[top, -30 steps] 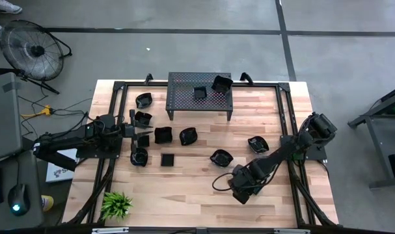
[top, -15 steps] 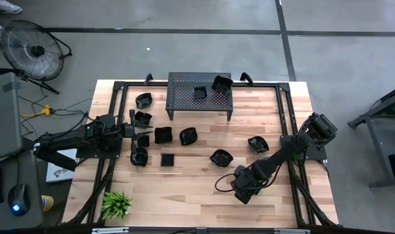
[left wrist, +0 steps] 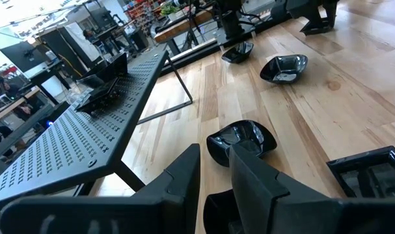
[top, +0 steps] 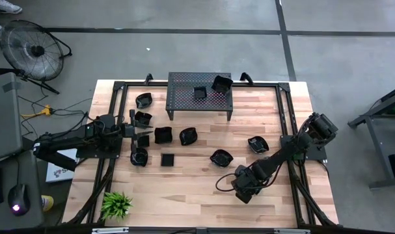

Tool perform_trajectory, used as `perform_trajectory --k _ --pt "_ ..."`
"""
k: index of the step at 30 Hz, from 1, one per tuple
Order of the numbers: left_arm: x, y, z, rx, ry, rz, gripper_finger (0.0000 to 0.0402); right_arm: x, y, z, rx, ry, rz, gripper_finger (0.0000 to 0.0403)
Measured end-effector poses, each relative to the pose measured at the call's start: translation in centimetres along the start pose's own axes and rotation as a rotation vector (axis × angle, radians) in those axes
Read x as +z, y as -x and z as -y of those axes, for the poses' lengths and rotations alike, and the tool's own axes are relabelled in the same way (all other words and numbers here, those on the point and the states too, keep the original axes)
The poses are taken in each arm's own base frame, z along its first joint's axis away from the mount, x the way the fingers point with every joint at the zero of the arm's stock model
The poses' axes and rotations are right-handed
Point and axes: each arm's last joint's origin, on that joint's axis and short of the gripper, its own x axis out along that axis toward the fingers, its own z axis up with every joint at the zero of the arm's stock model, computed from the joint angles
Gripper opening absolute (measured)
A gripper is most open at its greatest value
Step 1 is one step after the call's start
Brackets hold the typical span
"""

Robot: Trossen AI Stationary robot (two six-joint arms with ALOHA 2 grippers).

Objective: Pick & Place Mini shaped plates
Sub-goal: Stack the black square plate on top of the black square plate on the shelf

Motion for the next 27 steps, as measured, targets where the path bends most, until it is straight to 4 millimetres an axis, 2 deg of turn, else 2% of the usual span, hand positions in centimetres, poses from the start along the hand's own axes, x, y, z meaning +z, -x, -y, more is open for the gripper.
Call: perform_trajectory --k 14,20,27 --pt "0.0 0.0 0.0 0.0 0.0 0.0 0.008 0.0 0.1 -0.2 0.016 0.024 -0.013 0.0024" --pt "0.0 0.0 0.0 0.0 0.0 0.0 0.008 0.0 0.1 -0.5 0.047 0.058 -0.013 0.0027" --pt "0.0 0.0 0.0 0.0 0.0 0.0 0.008 0.2 1.3 -1.9 0.095 0.147 0.015 0.0022"
